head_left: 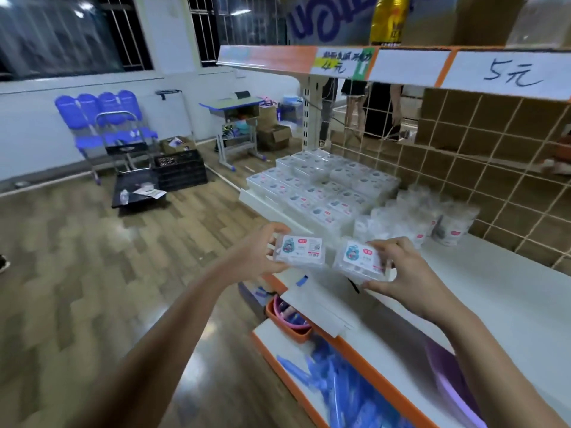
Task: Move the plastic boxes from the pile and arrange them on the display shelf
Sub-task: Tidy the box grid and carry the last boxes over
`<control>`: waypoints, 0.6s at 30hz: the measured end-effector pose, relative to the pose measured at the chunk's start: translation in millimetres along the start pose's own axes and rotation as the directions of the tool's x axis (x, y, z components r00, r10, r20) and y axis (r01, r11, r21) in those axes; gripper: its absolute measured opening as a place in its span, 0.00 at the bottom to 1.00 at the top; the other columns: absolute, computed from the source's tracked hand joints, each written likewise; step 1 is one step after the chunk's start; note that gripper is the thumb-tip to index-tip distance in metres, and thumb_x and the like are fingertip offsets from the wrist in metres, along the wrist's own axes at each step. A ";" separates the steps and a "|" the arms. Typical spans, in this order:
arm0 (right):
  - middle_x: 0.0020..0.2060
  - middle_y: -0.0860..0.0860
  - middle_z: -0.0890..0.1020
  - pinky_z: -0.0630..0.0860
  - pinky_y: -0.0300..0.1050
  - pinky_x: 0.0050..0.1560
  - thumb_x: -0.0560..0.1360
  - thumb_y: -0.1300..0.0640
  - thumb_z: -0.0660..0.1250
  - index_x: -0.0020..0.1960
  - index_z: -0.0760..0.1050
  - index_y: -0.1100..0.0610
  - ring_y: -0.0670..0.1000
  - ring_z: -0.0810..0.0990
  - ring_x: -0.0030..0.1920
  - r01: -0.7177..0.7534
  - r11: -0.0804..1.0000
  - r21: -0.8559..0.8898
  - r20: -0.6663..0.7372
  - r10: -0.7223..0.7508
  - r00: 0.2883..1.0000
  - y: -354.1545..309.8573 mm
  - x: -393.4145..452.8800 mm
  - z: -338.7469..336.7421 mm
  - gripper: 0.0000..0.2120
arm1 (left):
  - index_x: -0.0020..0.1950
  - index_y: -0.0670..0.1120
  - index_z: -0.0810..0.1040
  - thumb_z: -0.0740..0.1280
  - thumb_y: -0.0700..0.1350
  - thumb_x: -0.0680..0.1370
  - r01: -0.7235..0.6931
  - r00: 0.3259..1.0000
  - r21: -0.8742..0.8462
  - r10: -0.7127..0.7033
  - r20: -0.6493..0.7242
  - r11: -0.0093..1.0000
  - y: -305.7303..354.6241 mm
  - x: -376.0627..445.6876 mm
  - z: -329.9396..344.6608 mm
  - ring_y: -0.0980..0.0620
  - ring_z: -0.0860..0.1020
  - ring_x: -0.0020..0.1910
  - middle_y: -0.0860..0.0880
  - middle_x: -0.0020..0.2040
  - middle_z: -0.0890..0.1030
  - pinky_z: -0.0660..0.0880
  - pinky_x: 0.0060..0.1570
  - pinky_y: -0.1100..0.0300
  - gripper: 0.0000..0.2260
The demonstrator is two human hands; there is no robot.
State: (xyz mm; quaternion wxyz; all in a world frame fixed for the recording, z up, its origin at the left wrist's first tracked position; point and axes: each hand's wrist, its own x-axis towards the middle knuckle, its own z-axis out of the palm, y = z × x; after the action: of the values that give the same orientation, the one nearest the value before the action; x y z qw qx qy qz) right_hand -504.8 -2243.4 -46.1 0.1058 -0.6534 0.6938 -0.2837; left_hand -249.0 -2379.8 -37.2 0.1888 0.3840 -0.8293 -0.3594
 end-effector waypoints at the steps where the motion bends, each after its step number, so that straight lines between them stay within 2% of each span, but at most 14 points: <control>1: 0.54 0.48 0.67 0.59 0.25 0.52 0.66 0.55 0.77 0.69 0.68 0.56 0.48 0.68 0.56 -0.012 1.000 -0.009 -0.024 0.012 1.000 -0.5 13.1 1.4 0.34 | 0.69 0.46 0.65 0.74 0.39 0.71 -0.015 1.000 0.018 0.014 0.013 1.000 -4.4 13.9 -6.6 0.54 0.73 0.60 0.50 0.62 0.70 0.75 0.55 0.63 0.29; 4: 0.57 0.49 0.67 0.59 0.32 0.55 0.67 0.53 0.76 0.70 0.67 0.54 0.51 0.67 0.62 -0.065 0.997 -0.043 -0.078 0.062 0.995 1.7 52.5 3.1 0.34 | 0.69 0.47 0.66 0.74 0.39 0.71 -0.052 0.997 0.054 0.049 0.053 0.997 -11.2 60.2 -25.0 0.53 0.73 0.61 0.51 0.64 0.70 0.74 0.56 0.63 0.29; 8: 0.61 0.54 0.69 0.61 0.27 0.46 0.68 0.54 0.76 0.71 0.66 0.55 0.51 0.67 0.61 -0.132 0.988 -0.083 -0.103 0.123 0.987 9.1 100.3 -1.7 0.35 | 0.70 0.49 0.66 0.74 0.42 0.72 -0.103 0.991 0.099 0.095 0.091 0.990 -11.5 123.1 -43.4 0.56 0.71 0.60 0.55 0.62 0.69 0.72 0.55 0.64 0.30; 10: 0.65 0.53 0.67 0.62 0.27 0.51 0.69 0.53 0.75 0.71 0.65 0.54 0.51 0.65 0.63 -0.167 0.978 -0.127 -0.097 0.155 0.983 13.7 120.6 -5.2 0.35 | 0.71 0.50 0.67 0.75 0.43 0.71 -0.144 0.985 0.138 0.129 0.114 0.980 -13.7 153.2 -48.4 0.55 0.72 0.60 0.54 0.64 0.68 0.72 0.59 0.61 0.30; 12: 0.67 0.54 0.67 0.60 0.36 0.61 0.69 0.50 0.74 0.72 0.64 0.53 0.53 0.64 0.67 -0.197 0.963 -0.182 -0.092 0.183 0.979 18.8 140.0 -7.8 0.35 | 0.71 0.51 0.67 0.75 0.44 0.71 -0.172 0.978 0.174 0.147 0.146 0.970 -17.0 181.7 -51.3 0.53 0.73 0.60 0.52 0.65 0.69 0.73 0.61 0.57 0.31; 14: 0.67 0.55 0.66 0.60 0.40 0.63 0.69 0.49 0.74 0.72 0.64 0.53 0.54 0.63 0.67 -0.241 0.942 -0.231 -0.072 0.231 0.970 21.2 156.2 -9.8 0.36 | 0.71 0.52 0.67 0.76 0.46 0.70 -0.195 0.971 0.202 0.160 0.177 0.960 -18.2 205.9 -51.9 0.53 0.74 0.59 0.52 0.66 0.70 0.73 0.62 0.54 0.32; 16: 0.68 0.55 0.65 0.61 0.41 0.64 0.69 0.48 0.73 0.73 0.63 0.53 0.54 0.62 0.68 -0.296 0.919 -0.260 -0.028 0.299 0.954 23.0 169.3 -10.0 0.36 | 0.71 0.52 0.67 0.76 0.46 0.70 -0.227 0.963 0.230 0.183 0.199 0.946 -18.3 228.5 -51.4 0.51 0.75 0.59 0.50 0.68 0.69 0.73 0.61 0.54 0.32; 18: 0.69 0.53 0.64 0.62 0.43 0.65 0.69 0.46 0.73 0.73 0.62 0.52 0.52 0.61 0.69 -0.343 0.905 -0.249 0.001 0.355 0.935 25.4 180.8 -10.2 0.37 | 0.71 0.50 0.67 0.76 0.47 0.70 -0.298 0.944 0.285 0.236 0.231 0.911 -15.6 251.9 -51.8 0.51 0.74 0.60 0.49 0.68 0.69 0.71 0.60 0.59 0.32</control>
State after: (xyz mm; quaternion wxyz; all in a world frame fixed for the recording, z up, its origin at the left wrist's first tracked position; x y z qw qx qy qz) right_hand -554.0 -2416.0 -10.8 0.0893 -0.5331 0.8265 -0.1570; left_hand -370.3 -2604.8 -4.7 0.0918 0.2555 -0.9350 -0.2281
